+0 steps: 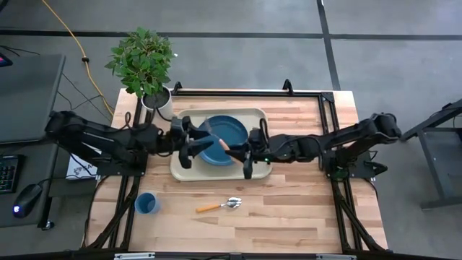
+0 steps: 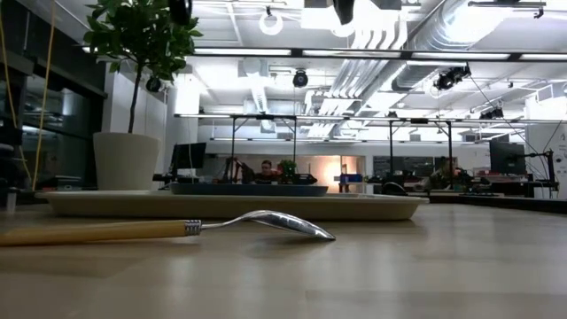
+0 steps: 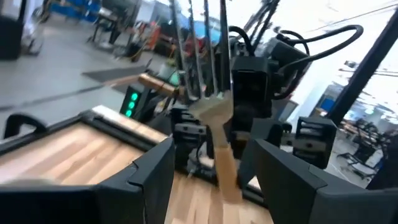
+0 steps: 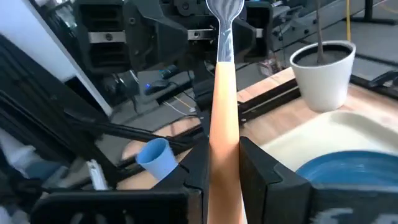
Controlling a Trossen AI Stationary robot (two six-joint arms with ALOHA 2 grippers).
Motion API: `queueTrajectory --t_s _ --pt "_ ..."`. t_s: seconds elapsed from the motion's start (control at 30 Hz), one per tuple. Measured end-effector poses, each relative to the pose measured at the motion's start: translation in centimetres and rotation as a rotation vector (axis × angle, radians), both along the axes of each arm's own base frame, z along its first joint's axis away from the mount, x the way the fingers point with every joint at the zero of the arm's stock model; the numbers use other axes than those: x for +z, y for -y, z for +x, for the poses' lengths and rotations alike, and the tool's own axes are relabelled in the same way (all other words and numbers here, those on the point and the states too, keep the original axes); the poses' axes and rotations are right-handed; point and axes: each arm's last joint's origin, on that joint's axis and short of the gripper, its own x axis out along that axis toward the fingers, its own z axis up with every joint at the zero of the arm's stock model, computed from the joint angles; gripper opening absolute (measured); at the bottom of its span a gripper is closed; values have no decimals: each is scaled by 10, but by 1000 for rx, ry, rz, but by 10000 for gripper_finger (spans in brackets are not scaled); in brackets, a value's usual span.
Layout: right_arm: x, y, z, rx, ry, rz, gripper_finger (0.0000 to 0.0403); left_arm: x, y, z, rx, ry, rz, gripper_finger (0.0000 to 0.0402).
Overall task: Pick and place plate/cup/fork/spoon on tray
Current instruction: Put the fork beside the plate on the serving tray
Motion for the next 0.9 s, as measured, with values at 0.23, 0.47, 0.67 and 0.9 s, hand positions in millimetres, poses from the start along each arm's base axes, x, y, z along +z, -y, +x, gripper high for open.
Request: queueTrajectory --t_s 0.23,0.47,0.67,0.9 --pt "8 -1 5 54 -26 -45 37 1 2 10 -42 60 49 196" --pt "9 -4 5 133 -18 -64 37 9 2 9 -30 140 106 196" --pt "9 -4 5 134 -17 -64 37 12 3 8 -54 158 151 193" --pt "10 -4 5 139 -8 -84 37 14 5 6 -116 171 155 155"
